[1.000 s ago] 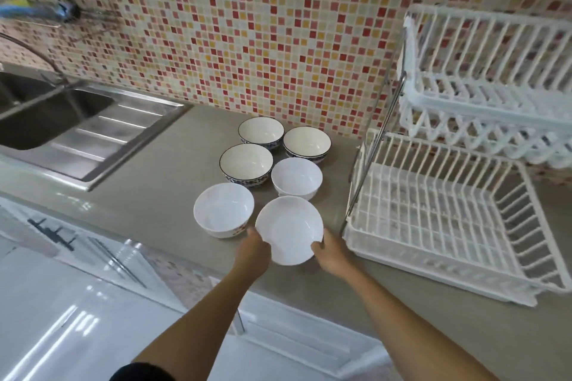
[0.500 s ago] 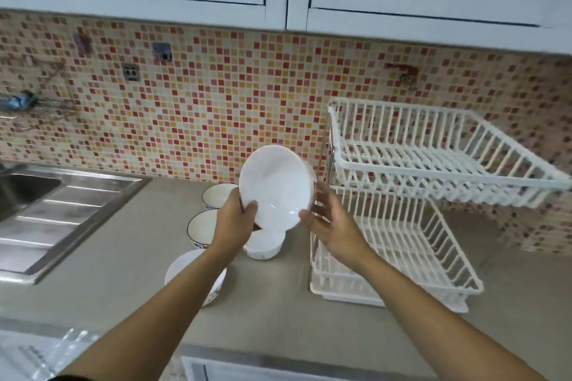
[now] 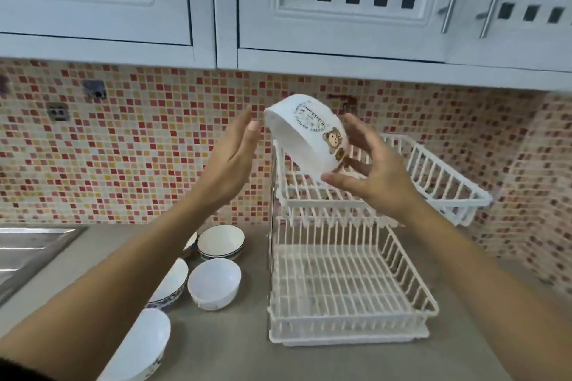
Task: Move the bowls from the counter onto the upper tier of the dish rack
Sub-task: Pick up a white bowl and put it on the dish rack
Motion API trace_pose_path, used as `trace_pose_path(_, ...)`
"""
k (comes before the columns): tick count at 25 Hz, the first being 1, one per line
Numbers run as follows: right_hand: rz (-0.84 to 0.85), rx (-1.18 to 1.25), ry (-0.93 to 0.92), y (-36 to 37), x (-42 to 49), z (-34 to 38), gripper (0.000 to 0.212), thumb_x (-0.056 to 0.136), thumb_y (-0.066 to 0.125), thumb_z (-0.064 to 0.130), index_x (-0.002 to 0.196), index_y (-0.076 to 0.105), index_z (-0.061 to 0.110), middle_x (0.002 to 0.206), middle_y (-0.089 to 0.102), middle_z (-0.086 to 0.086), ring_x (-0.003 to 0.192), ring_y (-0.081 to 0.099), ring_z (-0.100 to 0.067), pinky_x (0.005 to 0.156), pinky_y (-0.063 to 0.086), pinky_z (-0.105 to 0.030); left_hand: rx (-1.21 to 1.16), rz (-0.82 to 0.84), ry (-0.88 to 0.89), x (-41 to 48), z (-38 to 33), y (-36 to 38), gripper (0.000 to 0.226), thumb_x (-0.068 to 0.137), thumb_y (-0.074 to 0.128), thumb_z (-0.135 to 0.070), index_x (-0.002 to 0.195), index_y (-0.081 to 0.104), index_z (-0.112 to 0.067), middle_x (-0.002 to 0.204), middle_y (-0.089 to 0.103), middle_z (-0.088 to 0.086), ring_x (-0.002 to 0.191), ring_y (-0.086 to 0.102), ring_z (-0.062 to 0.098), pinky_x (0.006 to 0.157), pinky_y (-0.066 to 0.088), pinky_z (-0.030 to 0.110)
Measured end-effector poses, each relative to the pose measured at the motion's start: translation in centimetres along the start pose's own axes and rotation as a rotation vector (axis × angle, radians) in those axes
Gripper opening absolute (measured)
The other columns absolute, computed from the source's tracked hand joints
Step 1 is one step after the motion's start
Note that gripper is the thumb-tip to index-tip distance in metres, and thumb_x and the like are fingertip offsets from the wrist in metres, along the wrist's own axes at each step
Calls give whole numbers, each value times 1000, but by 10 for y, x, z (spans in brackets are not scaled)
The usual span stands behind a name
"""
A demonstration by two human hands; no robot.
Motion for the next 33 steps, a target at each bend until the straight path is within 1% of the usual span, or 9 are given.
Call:
trace_pose_path(3, 102, -479, -99, -19, 18, -20, 101, 63, 80, 41, 146, 28, 19, 146, 41, -3, 133, 38, -15, 111, 33, -29, 343, 143, 181, 32, -22, 23, 63, 91, 35, -54, 147, 18, -32, 157, 23, 5, 138, 35, 27, 110, 34, 50)
trace_pose_path(6, 210, -731, -192, -27, 39, -45, 101, 68, 80, 40, 148, 23, 16, 149, 38, -7, 137, 33, -21, 112, 17, -25, 560, 420, 179, 50, -12, 63, 75, 84, 51, -58, 147, 15, -38, 159, 14, 3, 139, 31, 30, 110, 29, 49)
trace_pose_path(9, 288, -780, -231, -31, 63, -73, 103, 69, 80, 38, 149, 19, 17, 151, 34, -7, 138, 30, -22, 109, 15, -24, 592, 497, 83, 71, 10, 99, 88, 76, 66, -53, 147, 16, -35, 158, 15, 4, 141, 25, 29, 112, 27, 47)
trace_pose_path(12, 404, -826, -240, -24, 81, -106, 103, 66, 81, 41, 148, 22, 22, 150, 33, -3, 136, 31, -20, 112, 25, -34, 627, 500, 9, 91, 31, 125, 90, 67, 77, -49, 138, 29, -25, 150, 28, 6, 131, 38, 29, 106, 38, 42)
trace_pose_path(17, 632, -796, -27, -8, 93, -167, 116, 65, 74, 59, 150, 5, 20, 159, 11, -2, 144, 20, -21, 115, 23, -37, 726, 596, -81, 101, 63, 156, 90, 63, 83, -42, 133, 33, -15, 140, 36, 9, 120, 43, 26, 100, 42, 35)
trace_pose_path(19, 705, -853, -27, -4, 96, -178, 111, 71, 66, 64, 150, 4, 17, 159, 14, -5, 143, 24, -22, 115, 25, -36, 744, 615, -108, 101, 74, 163, 90, 63, 83, -40, 132, 32, -14, 137, 35, 8, 116, 45, 25, 96, 42, 31)
trace_pose_path(25, 695, -950, -50, -3, 110, -186, 89, 77, 59, 63, 143, 30, 12, 146, 39, -8, 126, 45, -26, 103, 42, -41, 785, 632, -134, 107, 84, 172, 82, 70, 79, -36, 133, 31, -18, 139, 42, 10, 116, 48, 28, 93, 44, 36)
trace_pose_path(29, 716, -942, -20, -6, 109, -188, 98, 73, 59, 68, 146, 21, 16, 152, 29, -3, 133, 38, -23, 104, 41, -42, 809, 666, -141, 108, 84, 173, 83, 72, 77, -36, 137, 27, -18, 142, 42, 9, 120, 47, 29, 97, 44, 39)
trace_pose_path(33, 695, -886, 19, -12, 109, -177, 107, 70, 59, 71, 150, 9, 21, 160, 8, -1, 145, 17, -22, 115, 27, -45, 797, 618, -154, 110, 72, 154, 84, 81, 67, -44, 146, 21, -16, 155, 28, 8, 135, 38, 30, 110, 35, 44)
Point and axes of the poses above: each hand's wrist, its own x-axis towards the middle knuckle, its own y-axis out of the palm, z = x × y, the point moved 6 cm from there along x, towards the middle knuckle
